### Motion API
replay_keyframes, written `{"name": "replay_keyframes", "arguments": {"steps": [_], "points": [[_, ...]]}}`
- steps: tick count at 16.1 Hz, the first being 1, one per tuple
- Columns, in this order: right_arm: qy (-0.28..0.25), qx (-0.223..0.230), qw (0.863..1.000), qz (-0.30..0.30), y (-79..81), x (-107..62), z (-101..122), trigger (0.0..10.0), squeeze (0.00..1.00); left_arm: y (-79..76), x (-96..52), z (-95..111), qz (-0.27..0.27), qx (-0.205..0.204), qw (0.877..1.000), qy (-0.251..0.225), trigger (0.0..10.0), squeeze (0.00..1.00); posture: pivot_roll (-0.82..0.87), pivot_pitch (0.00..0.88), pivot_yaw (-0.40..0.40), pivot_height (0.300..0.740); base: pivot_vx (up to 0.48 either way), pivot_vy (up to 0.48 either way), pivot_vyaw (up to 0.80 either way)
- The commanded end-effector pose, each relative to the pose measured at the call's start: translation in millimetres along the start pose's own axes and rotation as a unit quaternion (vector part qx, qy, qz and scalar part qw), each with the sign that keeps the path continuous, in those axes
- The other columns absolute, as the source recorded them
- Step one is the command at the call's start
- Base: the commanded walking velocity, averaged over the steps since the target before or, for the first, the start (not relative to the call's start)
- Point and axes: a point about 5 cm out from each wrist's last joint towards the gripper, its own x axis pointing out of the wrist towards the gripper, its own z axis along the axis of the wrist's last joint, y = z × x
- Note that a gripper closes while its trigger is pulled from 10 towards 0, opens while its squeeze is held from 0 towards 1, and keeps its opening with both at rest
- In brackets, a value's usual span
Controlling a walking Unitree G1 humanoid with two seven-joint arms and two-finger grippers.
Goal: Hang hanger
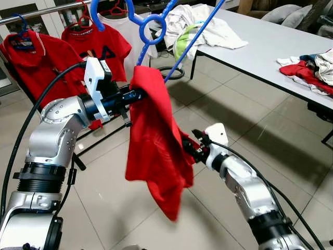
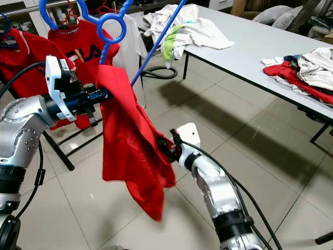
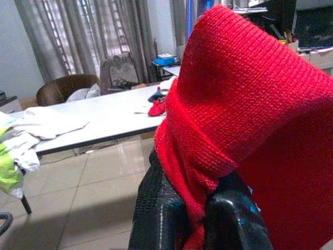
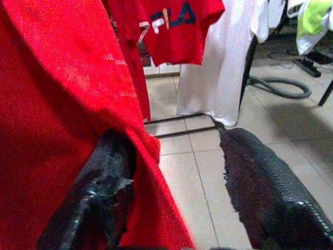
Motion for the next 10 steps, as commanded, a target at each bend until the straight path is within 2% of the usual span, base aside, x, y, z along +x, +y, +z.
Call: {"name": "replay_keyframes", "arguments": {"steps": [1, 3, 6, 8, 10], "points": [[-0.005, -0.021, 1.0, 0.01, 1.5, 4.6, 5, 0.7, 0.0, -0.9, 4.7, 14, -0.018, 0.02, 1.0, -0.014, 0.0, 0.0, 0.01, 0.0, 0.054, 0.74, 0.0, 0.0, 0.0], [-0.009, -0.045, 0.999, 0.015, 0.9, 8.9, 9, 0.0, 0.0, -1.3, 5.5, 15, -0.026, 0.022, 0.999, -0.007, 0.0, 0.0, 0.01, 0.0, 0.055, 0.74, 0.0, 0.0, 0.0], [-0.01, -0.064, 0.998, 0.027, 2.2, 13.8, 13, 0.0, 0.0, -2.7, 7.8, 17, -0.039, 0.021, 0.999, -0.009, 0.0, 0.0, 0.01, 0.0, 0.057, 0.74, 0.0, 0.0, 0.0], [-0.008, -0.099, 0.994, 0.051, 8.6, 22.7, 18, 0.0, 0.0, -5.5, 11.4, 18, -0.052, 0.02, 0.998, -0.009, 0.0, 0.0, 0.01, 0.0, 0.058, 0.74, 0.0, 0.0, 0.0], [-0.006, -0.114, 0.992, 0.053, 10.5, 27.8, 20, 0.0, 0.0, -6.6, 12.9, 17, -0.059, 0.019, 0.998, -0.006, 0.0, 0.0, 0.01, 0.0, 0.058, 0.74, 0.0, 0.0, 0.0]]}}
